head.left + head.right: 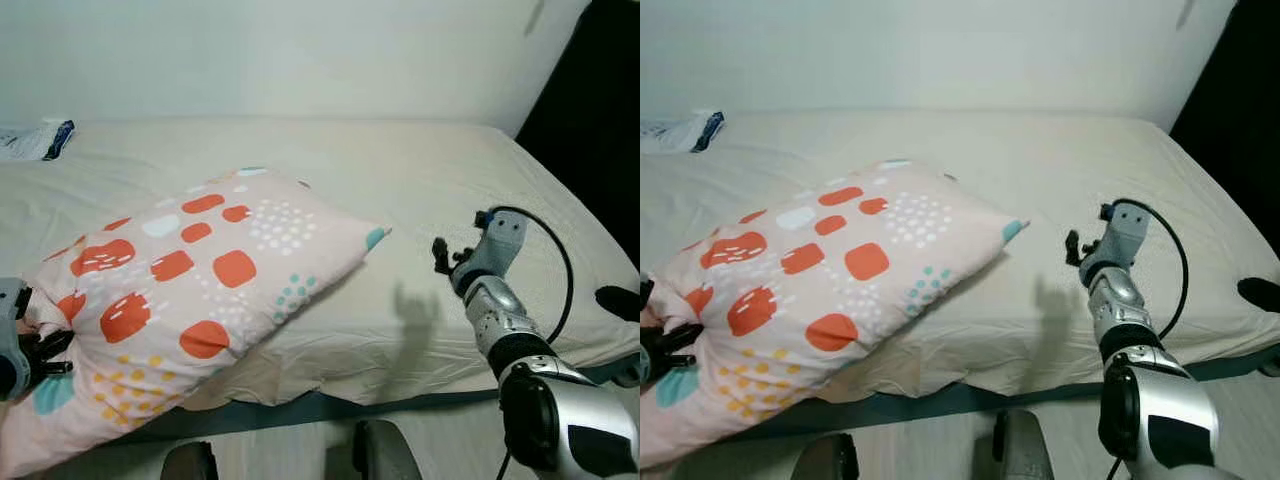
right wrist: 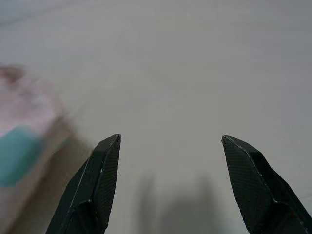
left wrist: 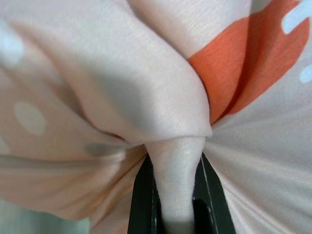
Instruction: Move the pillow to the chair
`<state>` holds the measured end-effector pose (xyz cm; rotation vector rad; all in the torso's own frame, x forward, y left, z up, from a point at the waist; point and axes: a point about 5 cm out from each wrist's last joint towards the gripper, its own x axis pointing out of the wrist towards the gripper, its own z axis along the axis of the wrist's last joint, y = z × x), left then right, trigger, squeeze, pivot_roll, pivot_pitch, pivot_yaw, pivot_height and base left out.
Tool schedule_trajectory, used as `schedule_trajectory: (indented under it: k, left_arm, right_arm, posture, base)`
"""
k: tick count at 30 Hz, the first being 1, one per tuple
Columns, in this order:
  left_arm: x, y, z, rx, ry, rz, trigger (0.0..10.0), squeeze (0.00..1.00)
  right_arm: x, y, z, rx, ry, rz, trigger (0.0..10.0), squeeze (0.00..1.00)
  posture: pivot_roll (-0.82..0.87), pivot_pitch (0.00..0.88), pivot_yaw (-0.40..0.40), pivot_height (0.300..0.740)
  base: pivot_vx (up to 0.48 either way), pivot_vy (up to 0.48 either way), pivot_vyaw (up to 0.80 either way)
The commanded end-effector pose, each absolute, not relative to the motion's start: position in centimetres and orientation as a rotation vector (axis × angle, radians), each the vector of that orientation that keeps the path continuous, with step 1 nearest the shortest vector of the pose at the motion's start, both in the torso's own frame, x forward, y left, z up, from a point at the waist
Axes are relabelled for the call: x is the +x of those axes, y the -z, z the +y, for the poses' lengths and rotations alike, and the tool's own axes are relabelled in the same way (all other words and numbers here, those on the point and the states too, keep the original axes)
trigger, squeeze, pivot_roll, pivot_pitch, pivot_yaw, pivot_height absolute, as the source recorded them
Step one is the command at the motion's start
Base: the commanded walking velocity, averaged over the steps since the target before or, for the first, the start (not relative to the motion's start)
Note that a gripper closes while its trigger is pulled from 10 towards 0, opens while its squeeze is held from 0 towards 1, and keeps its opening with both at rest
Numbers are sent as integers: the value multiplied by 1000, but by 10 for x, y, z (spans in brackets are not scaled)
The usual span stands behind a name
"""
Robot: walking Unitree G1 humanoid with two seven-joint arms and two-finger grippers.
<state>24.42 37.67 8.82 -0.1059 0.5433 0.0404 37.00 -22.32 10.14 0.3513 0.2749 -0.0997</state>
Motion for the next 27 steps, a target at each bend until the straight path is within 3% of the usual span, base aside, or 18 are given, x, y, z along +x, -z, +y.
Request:
schedule_trajectory:
  k: [1, 4, 11, 22, 27]
  left_arm:
    - [246, -90, 375, -125, -38, 500, 0, 0]
    - [251, -91, 368, -112, -11, 456, 0, 0]
    - [266, -97, 344, -129, 65, 345, 0, 0]
    - [275, -98, 325, -175, 80, 257, 0, 0]
    - [276, -101, 319, -172, 96, 233, 0, 0]
  right_arm:
    - [371, -101, -218, 411, 72, 291, 10000, 0]
    - [375, -105, -197, 488, -106, 262, 10000, 0]
    - [372, -100, -167, 403, -310, 253, 10000, 0]
    - [364, -90, -151, 426, -391, 240, 10000, 0]
    - [365, -87, -161, 434, -255, 256, 10000, 0]
  posture:
    - [41, 47, -121, 563]
    - [46, 58, -124, 563]
    - [27, 72, -111, 563]
    - [42, 82, -116, 563]
    - [58, 118, -110, 563]
  base:
    - [0, 0, 0]
    - [0, 0, 0]
    - [0, 0, 0]
    - [0, 0, 0]
    - [0, 0, 0]
